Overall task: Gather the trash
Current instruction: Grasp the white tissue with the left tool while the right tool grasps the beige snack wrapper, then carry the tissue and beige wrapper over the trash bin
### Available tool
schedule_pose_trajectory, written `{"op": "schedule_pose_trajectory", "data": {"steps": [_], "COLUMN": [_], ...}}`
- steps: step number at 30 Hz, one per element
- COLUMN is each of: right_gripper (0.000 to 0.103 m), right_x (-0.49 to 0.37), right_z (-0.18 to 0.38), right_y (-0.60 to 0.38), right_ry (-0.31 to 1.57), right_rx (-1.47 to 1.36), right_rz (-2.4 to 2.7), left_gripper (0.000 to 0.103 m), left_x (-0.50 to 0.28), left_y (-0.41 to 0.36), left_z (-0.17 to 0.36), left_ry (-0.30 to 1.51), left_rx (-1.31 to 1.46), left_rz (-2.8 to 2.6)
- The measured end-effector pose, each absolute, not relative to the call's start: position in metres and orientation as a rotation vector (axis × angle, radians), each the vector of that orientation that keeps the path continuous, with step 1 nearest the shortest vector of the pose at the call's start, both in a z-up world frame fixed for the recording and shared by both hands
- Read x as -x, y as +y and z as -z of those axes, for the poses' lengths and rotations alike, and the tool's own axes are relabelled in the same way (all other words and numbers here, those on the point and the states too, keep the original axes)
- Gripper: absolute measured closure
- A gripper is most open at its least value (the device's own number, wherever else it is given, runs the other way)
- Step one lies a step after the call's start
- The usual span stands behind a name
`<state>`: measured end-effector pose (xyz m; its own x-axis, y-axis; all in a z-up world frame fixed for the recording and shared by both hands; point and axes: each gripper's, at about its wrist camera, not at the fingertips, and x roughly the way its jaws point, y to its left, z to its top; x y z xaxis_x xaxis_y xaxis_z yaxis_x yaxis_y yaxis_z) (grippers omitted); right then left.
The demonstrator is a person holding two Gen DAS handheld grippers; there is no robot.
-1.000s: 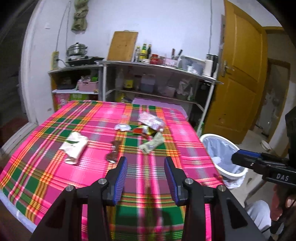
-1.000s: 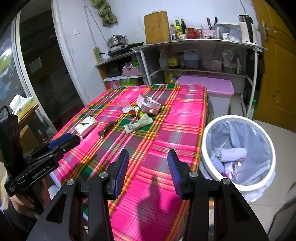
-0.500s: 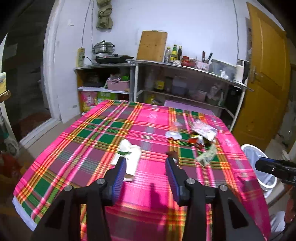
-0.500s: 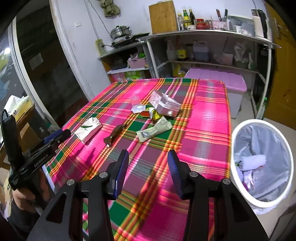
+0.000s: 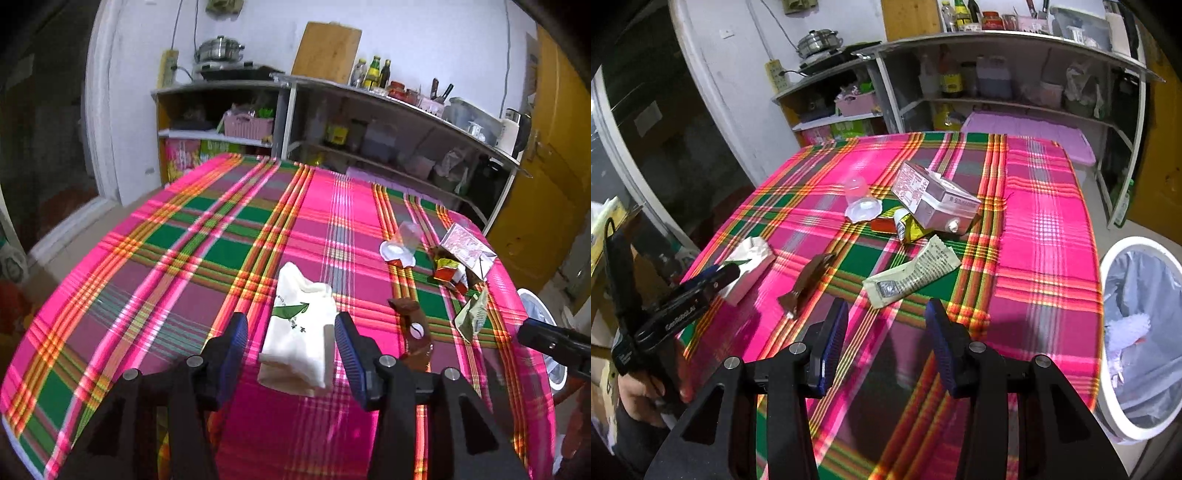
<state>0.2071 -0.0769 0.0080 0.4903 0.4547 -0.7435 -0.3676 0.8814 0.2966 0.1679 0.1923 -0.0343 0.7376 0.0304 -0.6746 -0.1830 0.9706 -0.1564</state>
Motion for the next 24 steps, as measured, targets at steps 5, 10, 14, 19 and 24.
{"op": "schedule_pose_trajectory", "data": {"steps": [5, 10, 14, 19, 24], "right_gripper": [0.058, 0.058, 0.058, 0.058, 0.058], "right_x": [-0.226, -0.241, -0.252, -0.255, -0.248], "right_z": [0.003, 0.011, 0.021, 0.020, 0.020], "right_y": [-0.072, -0.066, -0.062, -0.056, -0.050], "right_ry": [0.963, 0.980, 1.008, 1.012, 1.008], "right_rx": [-0.141, -0.156, -0.166, -0.127, -0.090], "right_rz": [-0.465, -0.417, -0.370, -0.320, -0.283], "left_gripper": [0.065, 0.083, 0.090, 0.092, 0.093], "left_x": [-0.173, -0.176, -0.178, -0.176, -0.171], "left_y": [0.193, 0.191, 0.187, 0.184, 0.183], "left_z": [0.038, 0.040, 0.040, 0.039, 0.038], "left_ry": [0.746, 0.765, 0.771, 0.766, 0.759], "left_rx": [0.234, 0.228, 0.217, 0.214, 0.221], "left_rz": [-0.100, -0.084, -0.073, -0.068, -0.068]}}
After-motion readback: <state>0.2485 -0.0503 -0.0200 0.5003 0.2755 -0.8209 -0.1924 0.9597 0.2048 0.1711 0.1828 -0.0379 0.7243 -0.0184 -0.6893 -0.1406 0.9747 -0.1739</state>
